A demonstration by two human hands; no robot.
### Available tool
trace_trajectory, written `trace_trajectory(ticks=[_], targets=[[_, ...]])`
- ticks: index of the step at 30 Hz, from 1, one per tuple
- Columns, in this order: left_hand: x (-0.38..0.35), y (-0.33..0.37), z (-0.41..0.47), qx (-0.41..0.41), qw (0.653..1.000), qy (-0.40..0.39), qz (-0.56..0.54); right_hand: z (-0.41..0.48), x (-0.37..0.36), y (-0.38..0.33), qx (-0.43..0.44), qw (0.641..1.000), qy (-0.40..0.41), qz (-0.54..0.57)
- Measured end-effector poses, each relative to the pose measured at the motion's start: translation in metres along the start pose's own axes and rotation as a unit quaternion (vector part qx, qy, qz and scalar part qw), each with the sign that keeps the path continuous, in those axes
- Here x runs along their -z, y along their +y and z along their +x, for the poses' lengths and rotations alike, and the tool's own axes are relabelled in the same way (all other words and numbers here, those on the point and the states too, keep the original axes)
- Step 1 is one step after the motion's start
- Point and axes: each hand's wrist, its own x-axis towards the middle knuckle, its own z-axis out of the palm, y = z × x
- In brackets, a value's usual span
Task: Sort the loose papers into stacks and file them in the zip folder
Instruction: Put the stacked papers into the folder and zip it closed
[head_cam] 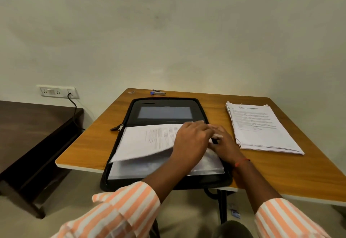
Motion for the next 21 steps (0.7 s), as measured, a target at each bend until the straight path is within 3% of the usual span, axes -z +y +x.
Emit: trace_trajectory(ticks=[4, 7, 10, 13, 17, 21], targets=[[0.003, 0.011, -0.004, -0.008, 0.996, 0.053, 0.066, 0.025, -0.005, -0.013, -0.006, 0.997, 0.061, -0.05], [-0.002, 0.012, -0.027, -0.065, 0.994, 0.073, 0.05, 0.046, -0.004, -0.026, -0.028, 0.994, 0.076, 0.079], [-0.015, -0.018, -0.038, 0.052, 0.998, -0.015, 0.033, 0.068, -0.01, -0.027, -0.057, 0.982, 0.109, 0.146], [-0.031, -0.069, -0.036, 0.188, 0.978, -0.09, 0.023, 0.087, -0.017, -0.022, -0.104, 0.96, 0.171, 0.198], [-0.038, -0.119, -0.017, 0.208, 0.958, -0.197, 0.009, 0.099, -0.03, -0.025, -0.125, 0.946, 0.211, 0.21], [-0.053, -0.141, -0.014, 0.232, 0.933, -0.276, 0.005, 0.098, -0.061, -0.004, -0.081, 0.984, 0.158, -0.017]])
